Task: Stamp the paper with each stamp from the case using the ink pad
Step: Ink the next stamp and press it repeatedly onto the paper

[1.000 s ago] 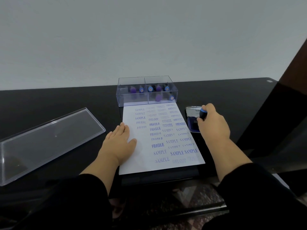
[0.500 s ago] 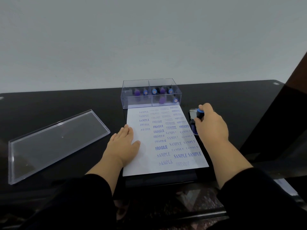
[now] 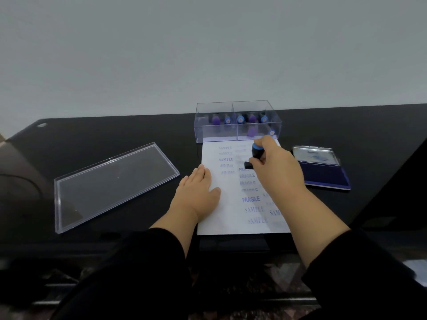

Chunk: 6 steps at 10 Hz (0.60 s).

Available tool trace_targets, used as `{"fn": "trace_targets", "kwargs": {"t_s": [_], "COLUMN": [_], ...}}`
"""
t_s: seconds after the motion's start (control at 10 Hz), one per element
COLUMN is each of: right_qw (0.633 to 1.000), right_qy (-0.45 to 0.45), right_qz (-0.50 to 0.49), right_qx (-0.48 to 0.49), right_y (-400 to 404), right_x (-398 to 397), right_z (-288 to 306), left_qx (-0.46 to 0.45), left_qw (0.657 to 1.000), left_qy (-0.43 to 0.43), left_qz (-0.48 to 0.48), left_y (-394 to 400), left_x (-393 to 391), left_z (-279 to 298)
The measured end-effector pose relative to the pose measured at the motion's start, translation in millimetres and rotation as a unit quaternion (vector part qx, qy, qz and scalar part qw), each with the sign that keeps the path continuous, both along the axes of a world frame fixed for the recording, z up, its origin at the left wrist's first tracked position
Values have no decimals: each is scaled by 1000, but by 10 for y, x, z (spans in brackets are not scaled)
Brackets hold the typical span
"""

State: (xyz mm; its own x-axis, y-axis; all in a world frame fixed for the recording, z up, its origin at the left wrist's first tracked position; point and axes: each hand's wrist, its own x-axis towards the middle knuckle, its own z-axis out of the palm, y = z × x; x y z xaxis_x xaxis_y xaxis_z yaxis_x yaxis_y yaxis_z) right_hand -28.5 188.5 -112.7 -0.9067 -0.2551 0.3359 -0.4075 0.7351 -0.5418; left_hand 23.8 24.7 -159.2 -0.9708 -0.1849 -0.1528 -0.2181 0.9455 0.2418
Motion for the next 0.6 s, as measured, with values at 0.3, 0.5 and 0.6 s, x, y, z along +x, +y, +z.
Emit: {"fn": "trace_targets", "kwargs": {"t_s": [0.3,0.5,0.6], "right_qw": [997,997,997], "right_qy": [-19,-25,-27], "right_qz": [66,71,63], "right_qx": [19,30,23], "right_y": [-312,-356,-359], "right_x": [42,45,50], "right_z": [-148,-223,-245], "left_qx": [-4,-5,-5], "left_qw": [1000,1000,1000], "left_qy": [5,6,5], "left_qz": [-2,-4,-5], "left_y": [2,-6,-6], "left_x": [-1,2,-4], "left_z": [-3,-8,-11]}}
